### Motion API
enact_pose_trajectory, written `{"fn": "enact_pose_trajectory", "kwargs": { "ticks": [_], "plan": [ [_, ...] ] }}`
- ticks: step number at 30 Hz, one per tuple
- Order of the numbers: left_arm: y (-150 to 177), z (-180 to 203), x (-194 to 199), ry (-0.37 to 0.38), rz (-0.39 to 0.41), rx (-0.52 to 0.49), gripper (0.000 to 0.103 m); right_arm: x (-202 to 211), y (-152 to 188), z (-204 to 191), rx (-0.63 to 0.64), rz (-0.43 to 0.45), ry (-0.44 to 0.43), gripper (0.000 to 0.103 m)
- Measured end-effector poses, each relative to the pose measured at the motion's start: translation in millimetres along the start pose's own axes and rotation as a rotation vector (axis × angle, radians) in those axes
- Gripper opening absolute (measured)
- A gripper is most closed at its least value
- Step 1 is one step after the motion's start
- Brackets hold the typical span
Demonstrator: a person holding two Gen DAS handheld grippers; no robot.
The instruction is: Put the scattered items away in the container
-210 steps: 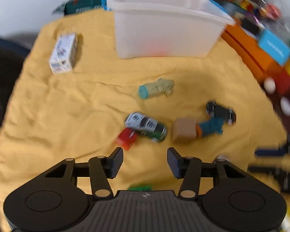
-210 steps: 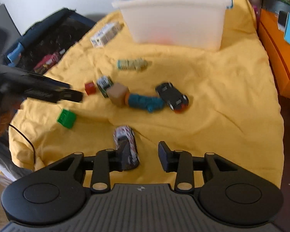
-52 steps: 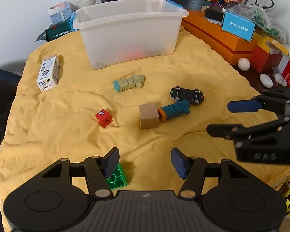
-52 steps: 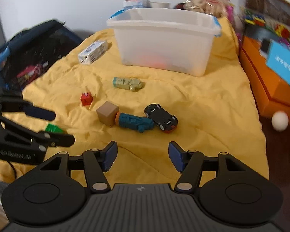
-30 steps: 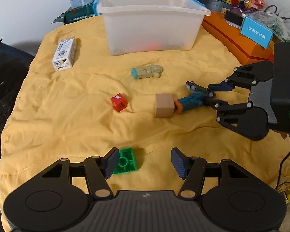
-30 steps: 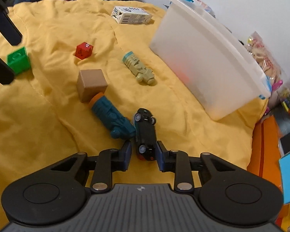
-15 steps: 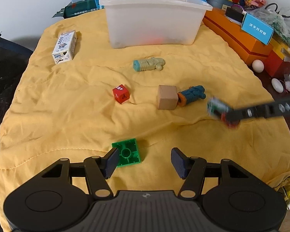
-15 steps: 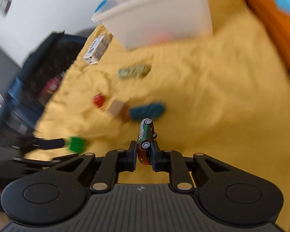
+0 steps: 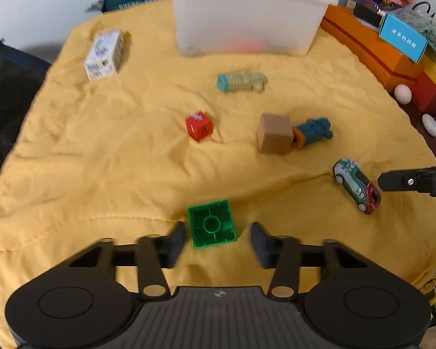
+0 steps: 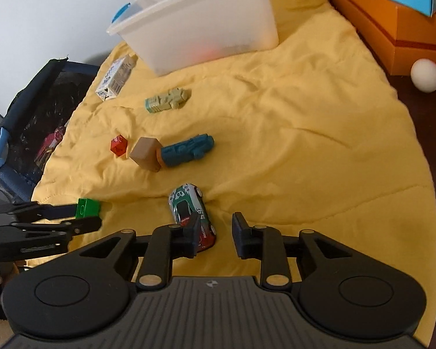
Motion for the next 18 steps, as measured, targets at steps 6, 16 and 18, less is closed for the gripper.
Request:
{"fn": "enact_pose_trajectory", "kwargs": {
  "ticks": [6, 16, 18],
  "plan": [
    [-4, 1, 5, 0.066, 0.020, 0.033, 0.034, 0, 2, -21, 0.173, 0.017, 0.052, 0.046],
    [-21, 21, 14, 0.118, 0.035, 0.000, 0.034, -35, 7, -46, 0.435, -0.022, 0.138, 0.033],
    [-33, 21, 21, 0.124, 0.063, 0.004, 0.034, -29, 2, -48, 0.448, -0.024, 0.132, 0.033]
  ]
}}
Point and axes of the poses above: each gripper's, at about its wrist camera, not at the fingertips, and x roughly against the way its jaws point, z to its right, y to its underside, the point moved 7 cm from there along -x, roughly the way its jaws point, and after that the axes turned 2 degrees about -z, right-handed, at the moved point
